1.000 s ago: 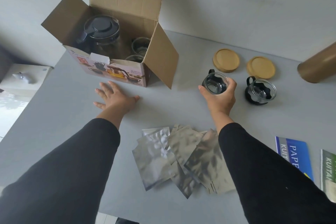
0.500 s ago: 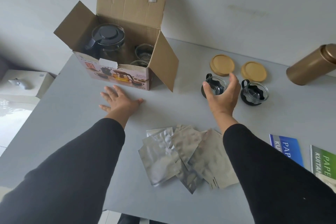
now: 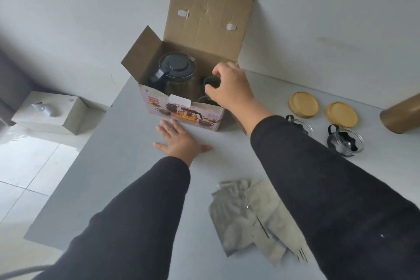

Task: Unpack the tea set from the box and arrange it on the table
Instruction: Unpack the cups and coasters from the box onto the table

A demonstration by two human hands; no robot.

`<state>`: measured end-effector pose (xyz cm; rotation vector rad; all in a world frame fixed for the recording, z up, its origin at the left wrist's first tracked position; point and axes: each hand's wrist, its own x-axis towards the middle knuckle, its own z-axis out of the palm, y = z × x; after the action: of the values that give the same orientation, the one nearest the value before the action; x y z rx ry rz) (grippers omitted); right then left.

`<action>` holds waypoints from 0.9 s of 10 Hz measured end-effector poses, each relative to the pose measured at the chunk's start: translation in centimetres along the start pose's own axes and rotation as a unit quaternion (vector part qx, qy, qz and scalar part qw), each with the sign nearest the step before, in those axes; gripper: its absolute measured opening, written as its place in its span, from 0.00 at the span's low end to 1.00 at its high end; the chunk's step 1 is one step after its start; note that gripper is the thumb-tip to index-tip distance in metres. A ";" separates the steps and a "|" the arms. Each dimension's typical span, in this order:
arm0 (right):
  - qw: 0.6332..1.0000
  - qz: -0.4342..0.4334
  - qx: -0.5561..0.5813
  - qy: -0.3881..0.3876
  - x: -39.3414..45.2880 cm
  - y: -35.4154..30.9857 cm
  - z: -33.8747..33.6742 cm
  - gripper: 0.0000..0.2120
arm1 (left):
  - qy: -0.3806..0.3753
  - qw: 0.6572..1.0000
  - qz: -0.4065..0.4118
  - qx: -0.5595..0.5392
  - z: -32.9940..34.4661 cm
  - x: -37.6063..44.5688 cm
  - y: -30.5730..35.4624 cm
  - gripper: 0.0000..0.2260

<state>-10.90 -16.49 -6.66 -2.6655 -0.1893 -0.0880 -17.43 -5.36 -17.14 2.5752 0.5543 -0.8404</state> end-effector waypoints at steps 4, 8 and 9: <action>0.860 -0.060 -0.338 -0.378 4.5 -1.4 2.2 0.30 | -0.035 0.999 -0.005 -0.008 0.0 0.7 0.3 0.59; 0.848 -0.105 -0.354 -0.381 5.2 -0.3 3.7 0.33 | -0.054 0.998 -0.009 -0.019 -0.3 0.7 0.5 0.59; 0.844 -0.113 -0.360 -0.381 5.1 -0.1 3.8 0.31 | -0.054 0.998 -0.014 -0.018 -0.2 0.8 0.6 0.59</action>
<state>-5.80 -14.04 -9.54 -3.2367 -0.8736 1.0409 -16.43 -5.57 -17.32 2.4778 0.5687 -0.9640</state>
